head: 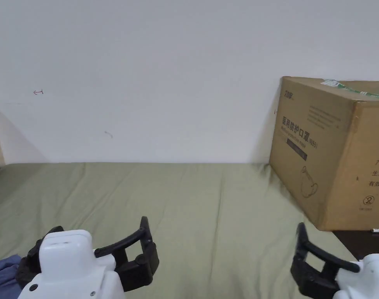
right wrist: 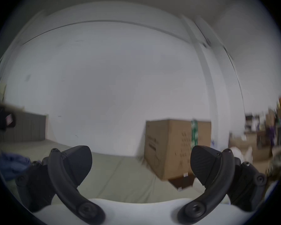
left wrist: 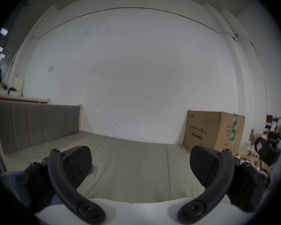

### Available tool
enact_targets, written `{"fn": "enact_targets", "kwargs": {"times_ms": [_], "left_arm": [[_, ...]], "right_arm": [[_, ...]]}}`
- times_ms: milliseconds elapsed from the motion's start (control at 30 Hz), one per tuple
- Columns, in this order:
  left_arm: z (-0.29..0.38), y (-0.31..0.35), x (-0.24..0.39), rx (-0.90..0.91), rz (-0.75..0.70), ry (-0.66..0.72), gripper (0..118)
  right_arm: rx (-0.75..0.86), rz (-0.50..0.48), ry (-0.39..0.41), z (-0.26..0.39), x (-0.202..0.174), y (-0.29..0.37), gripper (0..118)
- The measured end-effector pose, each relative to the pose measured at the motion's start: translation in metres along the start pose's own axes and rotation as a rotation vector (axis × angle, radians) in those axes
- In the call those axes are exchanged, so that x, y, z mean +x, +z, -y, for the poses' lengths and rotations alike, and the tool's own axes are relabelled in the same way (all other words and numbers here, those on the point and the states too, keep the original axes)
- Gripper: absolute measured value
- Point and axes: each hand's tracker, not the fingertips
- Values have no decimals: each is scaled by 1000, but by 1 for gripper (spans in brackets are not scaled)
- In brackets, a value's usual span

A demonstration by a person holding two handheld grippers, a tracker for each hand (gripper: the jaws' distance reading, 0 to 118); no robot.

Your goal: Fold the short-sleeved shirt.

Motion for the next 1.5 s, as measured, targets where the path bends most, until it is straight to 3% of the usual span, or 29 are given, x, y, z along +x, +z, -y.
{"fn": "enact_targets", "kwargs": {"times_ms": [167, 333, 633, 1500], "left_arm": [[4, 6, 7, 42, 1, -120, 118], [1, 8, 10, 66, 9, -170, 118], [-1, 10, 16, 88, 24, -230, 118], [-7, 15, 17, 95, 64, -217, 118]], "right_arm": [[-96, -70, -153, -8, -1, 0, 118], [-106, -80, -134, -7, 4, -1, 118], [-157, -84, -197, -9, 6, -8, 118], [-185, -68, -188, -14, 5, -10, 118]]}}
